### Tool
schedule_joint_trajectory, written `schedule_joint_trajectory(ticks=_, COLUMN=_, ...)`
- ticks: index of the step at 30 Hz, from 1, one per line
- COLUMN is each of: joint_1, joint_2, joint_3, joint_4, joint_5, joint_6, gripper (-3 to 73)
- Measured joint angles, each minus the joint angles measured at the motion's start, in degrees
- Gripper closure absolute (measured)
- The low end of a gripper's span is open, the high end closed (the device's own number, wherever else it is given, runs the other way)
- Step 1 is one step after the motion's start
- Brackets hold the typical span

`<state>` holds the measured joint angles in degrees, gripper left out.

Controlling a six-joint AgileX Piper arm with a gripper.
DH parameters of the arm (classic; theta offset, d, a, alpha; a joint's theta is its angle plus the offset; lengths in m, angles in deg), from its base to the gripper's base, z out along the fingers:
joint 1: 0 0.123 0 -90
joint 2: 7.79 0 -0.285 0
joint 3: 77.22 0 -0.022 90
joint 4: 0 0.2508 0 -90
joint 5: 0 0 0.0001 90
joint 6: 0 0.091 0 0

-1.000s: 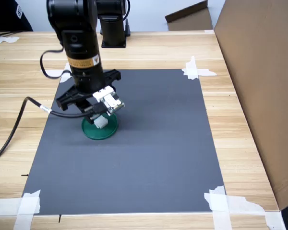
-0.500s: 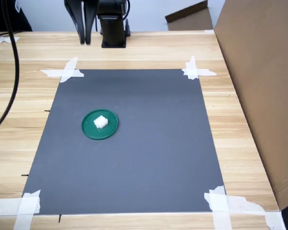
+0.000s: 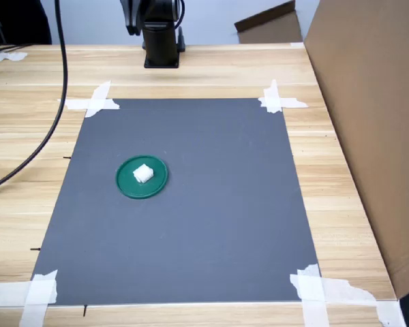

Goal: Grasp a white terminal and put it in the green lid.

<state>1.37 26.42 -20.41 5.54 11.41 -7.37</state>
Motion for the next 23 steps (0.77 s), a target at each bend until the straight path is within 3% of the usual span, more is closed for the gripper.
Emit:
schedule_joint_trajectory(ticks=8, joint_1=0.00, joint_2=-17.73, joint_3=10.25, joint_4=-0.58, joint_5=4.48, joint_6=0.25, gripper=72.1)
schedule_joint_trajectory(ticks=12, joint_1=0.00, joint_2=-21.16, joint_3=12.64, joint_4=-0.65, joint_5=7.30, joint_6=0.25, gripper=72.1)
schedule_joint_trajectory(ticks=17, joint_1=0.00, joint_2=-24.95, joint_3=16.42, joint_4=-4.28, joint_5=8.04, joint_6=0.25, gripper=72.1)
schedule_joint_trajectory(ticks=23, joint_1=0.00, joint_2=-26.99, joint_3=18.26, joint_4=-5.07, joint_5=10.99, joint_6=0.25, gripper=72.1)
